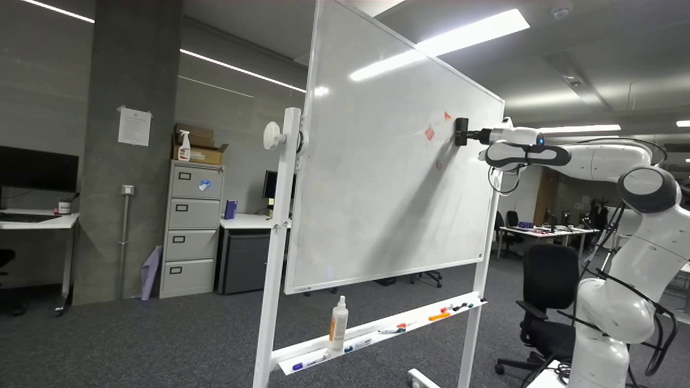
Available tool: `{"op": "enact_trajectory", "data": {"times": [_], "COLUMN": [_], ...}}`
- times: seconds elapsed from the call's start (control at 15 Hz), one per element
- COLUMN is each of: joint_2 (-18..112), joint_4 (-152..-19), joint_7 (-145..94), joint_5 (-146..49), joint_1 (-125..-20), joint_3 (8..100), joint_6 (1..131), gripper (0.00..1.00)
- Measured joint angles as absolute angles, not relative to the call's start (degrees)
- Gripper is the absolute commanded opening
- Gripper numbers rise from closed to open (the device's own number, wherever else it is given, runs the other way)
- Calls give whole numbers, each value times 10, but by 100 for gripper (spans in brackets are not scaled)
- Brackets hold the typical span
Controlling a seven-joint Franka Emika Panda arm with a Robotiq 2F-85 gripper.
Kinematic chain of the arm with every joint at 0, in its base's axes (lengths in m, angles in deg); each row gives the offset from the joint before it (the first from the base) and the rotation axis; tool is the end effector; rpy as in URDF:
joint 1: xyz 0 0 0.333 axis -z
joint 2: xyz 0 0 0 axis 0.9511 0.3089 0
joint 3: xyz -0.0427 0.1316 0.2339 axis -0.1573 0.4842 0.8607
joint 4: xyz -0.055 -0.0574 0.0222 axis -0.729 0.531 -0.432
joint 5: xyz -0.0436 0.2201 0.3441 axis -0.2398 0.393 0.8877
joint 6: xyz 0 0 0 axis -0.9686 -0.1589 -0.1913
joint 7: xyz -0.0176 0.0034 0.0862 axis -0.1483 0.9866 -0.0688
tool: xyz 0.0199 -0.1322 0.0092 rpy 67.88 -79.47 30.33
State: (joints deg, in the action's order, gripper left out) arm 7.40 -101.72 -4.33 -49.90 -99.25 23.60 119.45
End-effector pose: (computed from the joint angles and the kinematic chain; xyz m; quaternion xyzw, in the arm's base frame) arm 0.4975 -0.1415 0.7999 0.6517 0.0109 0.7524 0.0956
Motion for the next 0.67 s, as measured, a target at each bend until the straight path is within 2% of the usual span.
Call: {"op": "enact_trajectory", "data": {"times": [0.67], "joint_2": [90], "joint_4": [-990], "joint_7": [-48], "joint_5": [-471], "joint_1": [-999], "joint_3": [174], "joint_6": [1174], "gripper": [31]}}
